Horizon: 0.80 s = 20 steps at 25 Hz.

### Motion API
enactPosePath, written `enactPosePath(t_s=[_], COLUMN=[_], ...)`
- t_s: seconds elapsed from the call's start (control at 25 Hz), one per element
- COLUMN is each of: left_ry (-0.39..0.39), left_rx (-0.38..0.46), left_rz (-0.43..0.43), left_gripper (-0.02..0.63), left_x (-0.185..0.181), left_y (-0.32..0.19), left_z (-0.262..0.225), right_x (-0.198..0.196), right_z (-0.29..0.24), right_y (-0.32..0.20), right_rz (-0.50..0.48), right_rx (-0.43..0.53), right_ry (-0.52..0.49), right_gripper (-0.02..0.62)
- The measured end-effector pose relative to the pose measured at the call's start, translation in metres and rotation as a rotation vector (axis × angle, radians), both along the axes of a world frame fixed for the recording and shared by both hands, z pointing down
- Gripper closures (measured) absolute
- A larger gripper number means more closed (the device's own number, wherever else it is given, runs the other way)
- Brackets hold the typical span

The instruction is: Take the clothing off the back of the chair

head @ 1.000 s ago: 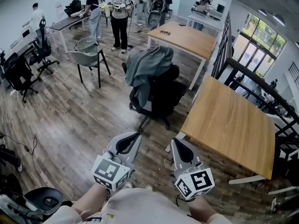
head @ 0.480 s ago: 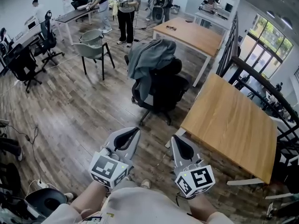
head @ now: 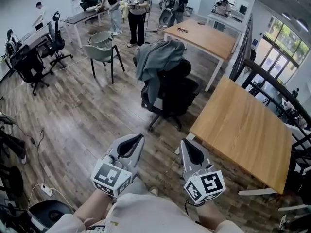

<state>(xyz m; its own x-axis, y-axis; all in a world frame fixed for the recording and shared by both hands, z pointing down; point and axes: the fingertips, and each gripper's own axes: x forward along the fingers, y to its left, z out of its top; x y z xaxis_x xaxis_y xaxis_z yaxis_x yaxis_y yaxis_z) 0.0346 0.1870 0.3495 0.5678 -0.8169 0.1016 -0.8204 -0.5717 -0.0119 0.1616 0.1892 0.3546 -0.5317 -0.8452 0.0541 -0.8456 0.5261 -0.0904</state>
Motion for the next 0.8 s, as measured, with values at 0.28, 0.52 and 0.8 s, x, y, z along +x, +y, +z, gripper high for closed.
enactPosePath(t_s=[0.28,0.52,0.8], left_ry=[0.02,0.018,0.009], left_rx=[0.019,0.046,-0.002], left_rz=[-0.019,-0.017,-0.027], left_gripper=[0.603,0.603,0.603], left_x=[-0.01,-0.029,-0.055], left_y=[-0.012,-0.041,-0.099], left_z=[-0.003,-0.005,0.015], right_x=[-0.012,-0.034,-0.066], right_z=[-0.002,-0.001,0.004], right_y=[-0.012,-0.041,-0.088], right_rz=[-0.022,-0.037,-0.05], right_rx=[0.015,0.031,0.02], right_ry=[0.001,0.009,0.017], right_gripper=[0.595,0.595,0.595])
